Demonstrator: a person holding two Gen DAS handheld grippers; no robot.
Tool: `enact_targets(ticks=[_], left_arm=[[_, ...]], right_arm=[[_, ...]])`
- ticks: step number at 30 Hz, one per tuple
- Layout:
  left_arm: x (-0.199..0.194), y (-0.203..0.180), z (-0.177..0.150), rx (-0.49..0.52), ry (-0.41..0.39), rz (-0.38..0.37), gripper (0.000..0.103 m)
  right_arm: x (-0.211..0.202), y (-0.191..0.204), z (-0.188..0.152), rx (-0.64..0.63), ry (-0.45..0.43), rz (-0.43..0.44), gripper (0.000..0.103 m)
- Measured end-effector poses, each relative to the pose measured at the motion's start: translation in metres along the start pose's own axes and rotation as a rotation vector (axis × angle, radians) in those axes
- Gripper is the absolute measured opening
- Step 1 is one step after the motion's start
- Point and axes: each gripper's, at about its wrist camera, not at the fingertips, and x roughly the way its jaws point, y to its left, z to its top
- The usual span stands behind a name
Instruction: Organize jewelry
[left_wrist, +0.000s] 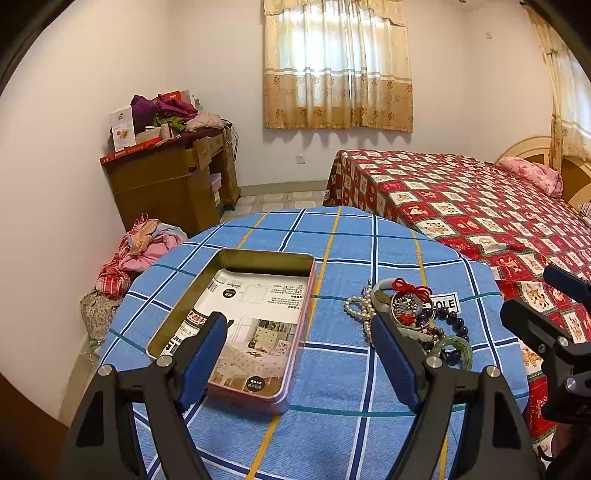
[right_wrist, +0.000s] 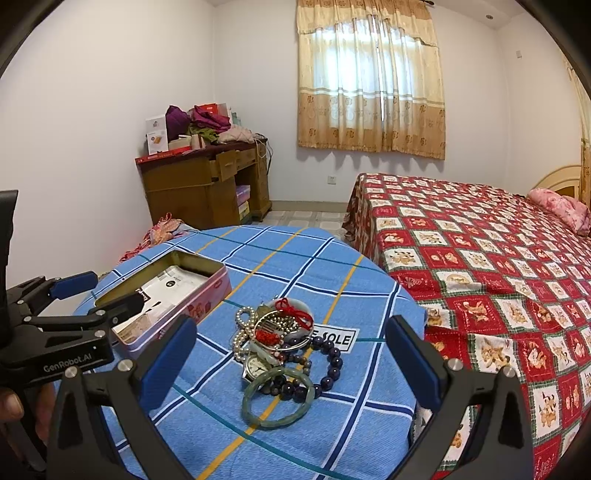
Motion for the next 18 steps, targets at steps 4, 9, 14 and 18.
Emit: enact_targets(ticks=[4, 9, 14, 18], left_arm=[[-0.0001, 0.0002, 0.0000, 0.001, 0.000, 0.002, 0.080], [-0.0001, 0.0004, 0.0003, 0.001, 0.000, 0.001, 0.080], [-0.0001, 0.0007, 0.0003, 0.000, 0.000, 0.001, 0.080], [0.0000, 0.0015, 0.0001, 0.001, 0.002, 0.000, 0.080]], right_arm=[[-0.0012, 0.0009, 0.0004, 0.002, 0.003, 0.004, 0.103], [-0.0005, 0.0006, 0.0004, 0.003, 0.004, 0.003, 0.103], [-0.0006, -0.0002, 0.0006, 0.001, 0.004, 0.005, 0.103], [-0.0002, -0.0001, 0.0000, 0.003, 0.005, 0.005, 0.103]])
